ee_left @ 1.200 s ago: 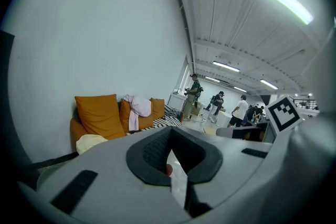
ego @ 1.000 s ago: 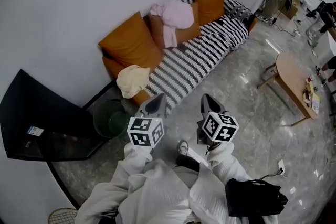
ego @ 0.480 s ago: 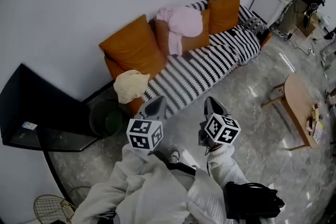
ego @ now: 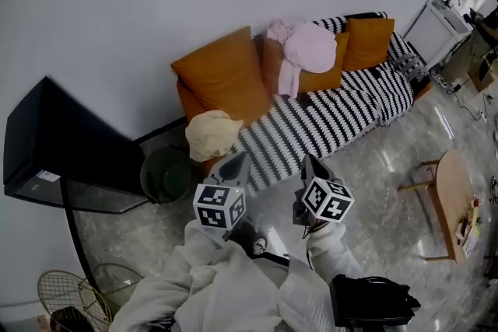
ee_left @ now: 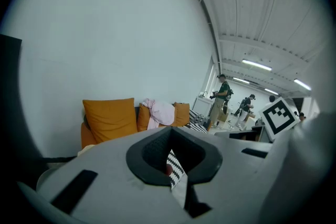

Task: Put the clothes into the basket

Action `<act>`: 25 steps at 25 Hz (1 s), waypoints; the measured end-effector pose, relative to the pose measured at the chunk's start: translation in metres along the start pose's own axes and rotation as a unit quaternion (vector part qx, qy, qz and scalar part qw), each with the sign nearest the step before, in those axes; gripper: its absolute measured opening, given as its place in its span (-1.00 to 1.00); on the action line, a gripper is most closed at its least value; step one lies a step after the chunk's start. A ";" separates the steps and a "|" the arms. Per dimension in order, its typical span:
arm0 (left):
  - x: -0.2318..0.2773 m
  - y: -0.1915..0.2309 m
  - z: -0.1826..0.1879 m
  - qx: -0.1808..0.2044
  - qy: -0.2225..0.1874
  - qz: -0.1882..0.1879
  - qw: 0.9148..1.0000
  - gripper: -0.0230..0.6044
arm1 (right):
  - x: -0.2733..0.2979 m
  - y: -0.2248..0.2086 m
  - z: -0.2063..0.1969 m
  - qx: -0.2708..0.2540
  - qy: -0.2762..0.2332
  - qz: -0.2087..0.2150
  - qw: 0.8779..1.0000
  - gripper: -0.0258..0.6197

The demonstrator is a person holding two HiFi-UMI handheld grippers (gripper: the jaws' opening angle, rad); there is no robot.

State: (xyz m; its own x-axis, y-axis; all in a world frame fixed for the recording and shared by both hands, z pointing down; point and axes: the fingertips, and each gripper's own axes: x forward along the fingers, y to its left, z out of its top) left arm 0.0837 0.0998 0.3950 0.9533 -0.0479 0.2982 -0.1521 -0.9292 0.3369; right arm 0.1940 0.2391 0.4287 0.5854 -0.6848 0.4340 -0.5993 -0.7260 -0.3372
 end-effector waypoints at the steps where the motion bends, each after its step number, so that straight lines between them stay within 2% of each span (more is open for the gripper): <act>1: 0.006 0.006 0.006 -0.006 -0.007 0.003 1.000 -0.93 | 0.009 0.005 0.007 -0.009 0.003 0.004 1.000 -0.84; 7: 0.041 0.060 0.048 -0.032 -0.036 0.018 0.999 -0.93 | 0.077 0.054 0.054 -0.057 0.002 0.033 0.998 -0.84; 12: 0.061 0.092 0.073 -0.018 -0.047 0.018 0.999 -0.93 | 0.117 0.080 0.077 -0.076 -0.011 0.039 0.996 -0.84; 21: 0.106 0.122 0.066 -0.046 -0.015 0.050 0.998 -0.93 | 0.170 0.051 0.077 -0.058 0.029 0.031 0.997 -0.84; 25: 0.137 0.134 0.084 -0.051 -0.025 0.074 0.996 -0.93 | 0.202 0.044 0.100 -0.064 0.034 0.049 0.996 -0.84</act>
State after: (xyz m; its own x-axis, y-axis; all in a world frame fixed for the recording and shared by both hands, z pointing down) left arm 0.2154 -0.0616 0.4059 0.9301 -0.2009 0.3076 -0.3143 -0.8687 0.3829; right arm 0.3409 0.0625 0.4178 0.4841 -0.7431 0.4620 -0.7197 -0.6385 -0.2727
